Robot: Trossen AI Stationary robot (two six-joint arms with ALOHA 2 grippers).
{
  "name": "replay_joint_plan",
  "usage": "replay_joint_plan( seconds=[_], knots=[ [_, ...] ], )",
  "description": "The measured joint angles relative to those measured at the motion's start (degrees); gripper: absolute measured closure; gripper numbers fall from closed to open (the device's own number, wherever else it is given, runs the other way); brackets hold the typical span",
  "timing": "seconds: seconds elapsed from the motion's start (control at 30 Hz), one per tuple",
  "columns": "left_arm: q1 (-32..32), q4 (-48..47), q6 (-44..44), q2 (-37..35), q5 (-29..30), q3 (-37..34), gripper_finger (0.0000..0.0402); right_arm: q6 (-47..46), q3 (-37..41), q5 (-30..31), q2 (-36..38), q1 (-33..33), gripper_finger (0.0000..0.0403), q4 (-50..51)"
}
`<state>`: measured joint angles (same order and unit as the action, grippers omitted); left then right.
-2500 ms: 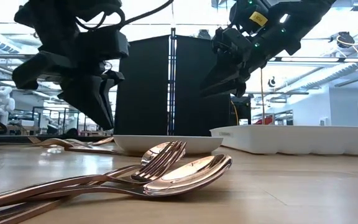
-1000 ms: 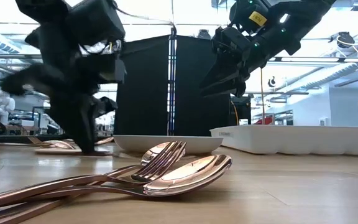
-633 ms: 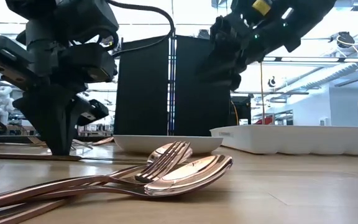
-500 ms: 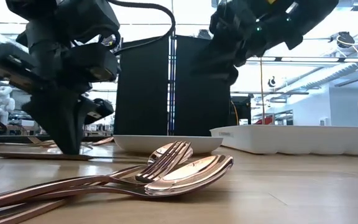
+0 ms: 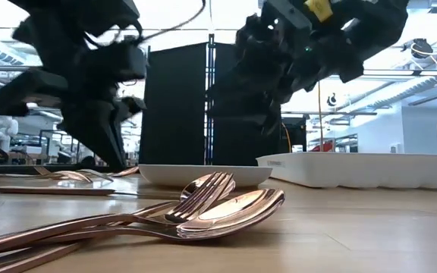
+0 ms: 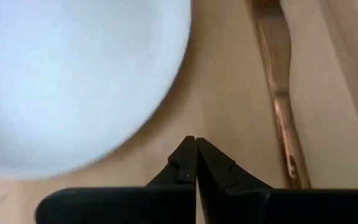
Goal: Sort silverware
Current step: Put the knife in the silverware tray
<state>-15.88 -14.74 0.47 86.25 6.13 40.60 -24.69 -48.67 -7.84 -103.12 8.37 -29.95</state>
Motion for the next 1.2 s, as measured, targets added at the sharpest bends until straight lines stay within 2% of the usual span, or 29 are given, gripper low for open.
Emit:
replay_joint_plan(
  seconds=[0.13, 0.33, 0.53, 0.63, 0.73, 0.9, 1.2],
  knots=[
    [-1.36, -4.03, -1.44, -4.48, 2.15, 0.01, 0.0401, 1.37, -5.74, -0.04, -5.37, 2.41, 0.0241, 1.09],
    [-5.29, -8.94, -6.23, -7.00, -0.86, -0.28, 0.0401, 1.98, -16.09, 0.94, -11.72, 3.88, 0.0241, 8.17],
    [-9.68, -10.88, -10.57, -7.32, -1.09, -4.18, 0.0401, 3.50, -28.12, 6.90, -17.56, 4.56, 0.0241, 19.49],
    [-11.98, -11.68, -13.83, -8.57, 1.36, -6.68, 0.0401, 3.52, -32.01, 7.97, -19.46, 4.49, 0.0241, 23.23],
    [-14.65, -11.14, -16.75, -11.46, 5.06, -8.03, 0.0401, 3.52, -33.45, 7.98, -20.37, 4.34, 0.0241, 23.22],
    [-18.34, -9.20, -19.34, -15.90, 6.43, -8.78, 0.0401, 2.49, -33.50, 8.18, -20.42, 3.83, 0.0241, 22.51],
    [-20.42, -3.97, -19.89, -11.73, 6.36, -9.22, 0.0401, 1.57, -33.50, 11.15, -20.42, 3.20, 0.0241, 21.71]
  ],
)
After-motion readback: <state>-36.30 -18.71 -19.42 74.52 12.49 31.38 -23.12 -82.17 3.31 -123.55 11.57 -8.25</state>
